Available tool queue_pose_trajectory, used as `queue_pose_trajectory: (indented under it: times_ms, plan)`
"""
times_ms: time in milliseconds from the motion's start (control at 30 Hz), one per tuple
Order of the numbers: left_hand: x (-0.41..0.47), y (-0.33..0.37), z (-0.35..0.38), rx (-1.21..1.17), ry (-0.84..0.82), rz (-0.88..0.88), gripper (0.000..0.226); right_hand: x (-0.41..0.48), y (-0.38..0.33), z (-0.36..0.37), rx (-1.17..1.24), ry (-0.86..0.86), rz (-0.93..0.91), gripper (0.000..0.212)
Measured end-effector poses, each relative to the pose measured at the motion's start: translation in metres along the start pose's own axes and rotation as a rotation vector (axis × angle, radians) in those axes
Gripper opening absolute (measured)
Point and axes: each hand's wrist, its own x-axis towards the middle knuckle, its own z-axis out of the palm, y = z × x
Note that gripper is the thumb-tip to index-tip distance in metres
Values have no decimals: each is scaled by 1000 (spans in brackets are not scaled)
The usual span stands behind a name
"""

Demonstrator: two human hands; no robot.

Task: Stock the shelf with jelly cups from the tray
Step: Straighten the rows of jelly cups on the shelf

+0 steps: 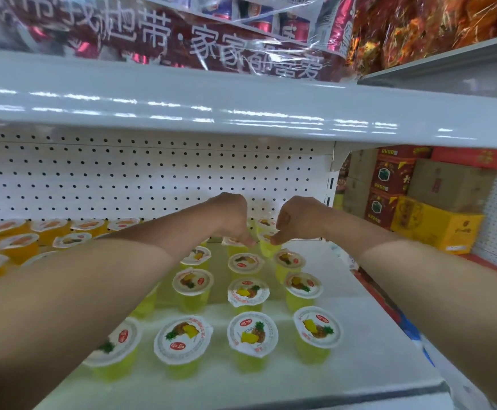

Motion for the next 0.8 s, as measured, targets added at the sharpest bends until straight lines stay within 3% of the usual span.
queue_pose_trajectory:
  times_ms: [200,267,367,500,600,700,800]
  plan:
    - [-20,16,7,29,-143,-1,48,-26,-9,-8,-107,-167,58,43]
    - [-24,17,11,50,-143,11,46,-28,-12,-3,-137,-178,68,51]
    - [-23,15,17,66,-127,17,48,-32,-13,2,-170,-156,43,44]
    - [-23,12,19,55,-105,5,49,-36,-15,3,-147,-94,26,73]
    - [-25,11,17,22,-105,14,40,-36,-16,3,-105,-71,34,68]
    - [-27,11,17,34,-82,19,58,-34,-19,5,-91,-75,47,65]
    - [-25,10,18,34,-72,32,59,-34,-21,6,-96,-88,48,63]
